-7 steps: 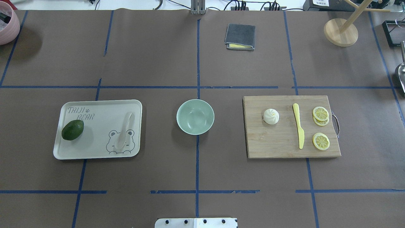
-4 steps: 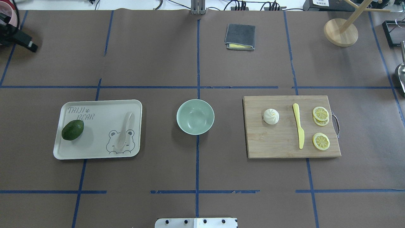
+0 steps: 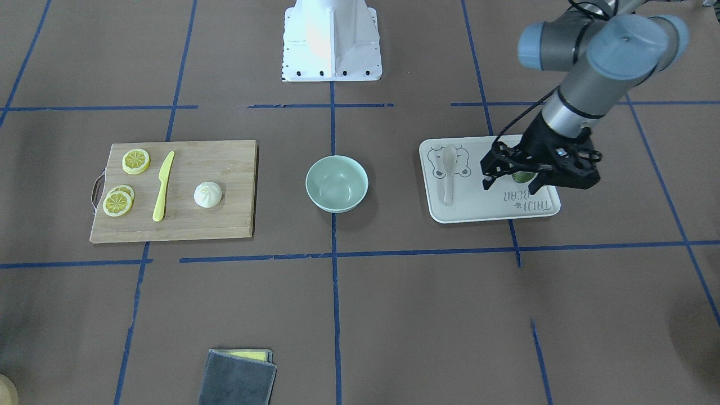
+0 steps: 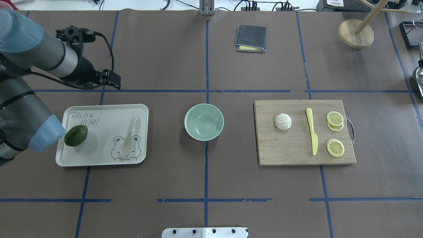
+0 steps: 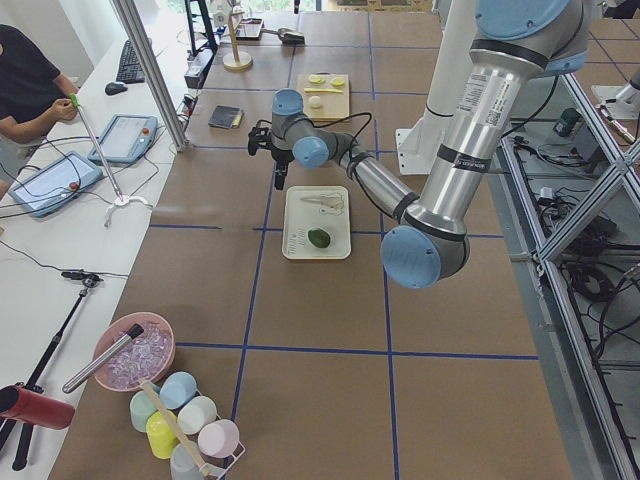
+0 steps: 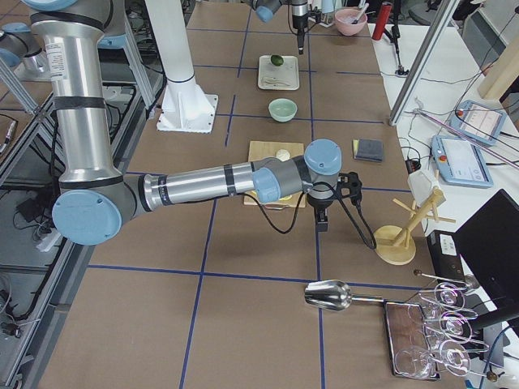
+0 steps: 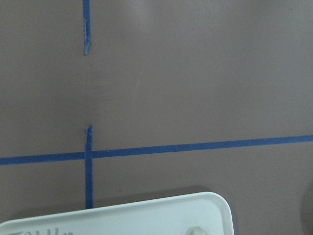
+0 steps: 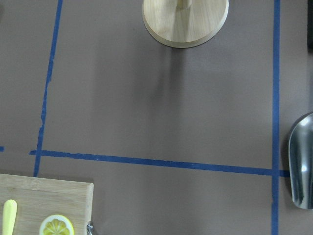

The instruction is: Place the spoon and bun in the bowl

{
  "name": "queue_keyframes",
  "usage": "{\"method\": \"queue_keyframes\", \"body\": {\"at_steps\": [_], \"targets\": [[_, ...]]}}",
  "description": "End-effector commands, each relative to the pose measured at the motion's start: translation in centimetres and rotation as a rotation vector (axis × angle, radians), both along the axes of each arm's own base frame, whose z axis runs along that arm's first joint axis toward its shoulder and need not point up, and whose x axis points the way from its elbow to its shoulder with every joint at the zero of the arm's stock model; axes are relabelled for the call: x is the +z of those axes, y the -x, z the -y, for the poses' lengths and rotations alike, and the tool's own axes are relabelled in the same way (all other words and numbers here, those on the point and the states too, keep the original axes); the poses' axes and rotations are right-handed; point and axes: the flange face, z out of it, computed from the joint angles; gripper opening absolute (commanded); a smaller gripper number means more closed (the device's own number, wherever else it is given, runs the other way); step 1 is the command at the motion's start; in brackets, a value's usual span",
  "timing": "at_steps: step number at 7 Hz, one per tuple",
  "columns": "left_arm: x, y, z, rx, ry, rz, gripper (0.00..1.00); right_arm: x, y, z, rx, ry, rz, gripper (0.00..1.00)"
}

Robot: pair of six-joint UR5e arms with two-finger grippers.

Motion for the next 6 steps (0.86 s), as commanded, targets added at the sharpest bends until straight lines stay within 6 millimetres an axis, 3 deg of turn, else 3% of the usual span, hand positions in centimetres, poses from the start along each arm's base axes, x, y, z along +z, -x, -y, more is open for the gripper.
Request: {"method": "queue_keyframes", "body": {"at_steps": [1, 2, 4, 6], "targets": [[0.8, -5.5, -3.0, 0.018, 0.022, 0.028, 1.0, -5.2, 5.7, -0.8, 0.013, 0.053, 0.056, 1.0], [1.5, -6.9, -3.9, 0.024, 0.038, 0.042, 0.98, -7.3, 7.9, -1.7, 0.019, 0.079, 0.071, 1.0], [3.3, -9.9, -5.0, 0.023, 0.041, 0.066, 0.97, -9.6, 9.8, -2.7, 0.028, 0.08, 0.073, 1.0], [4.0, -10.5, -4.9, 0.025, 0.04, 0.062, 0.92, -11.0, 12.2, -3.8, 0.025, 0.097, 0.073, 1.0]]}}
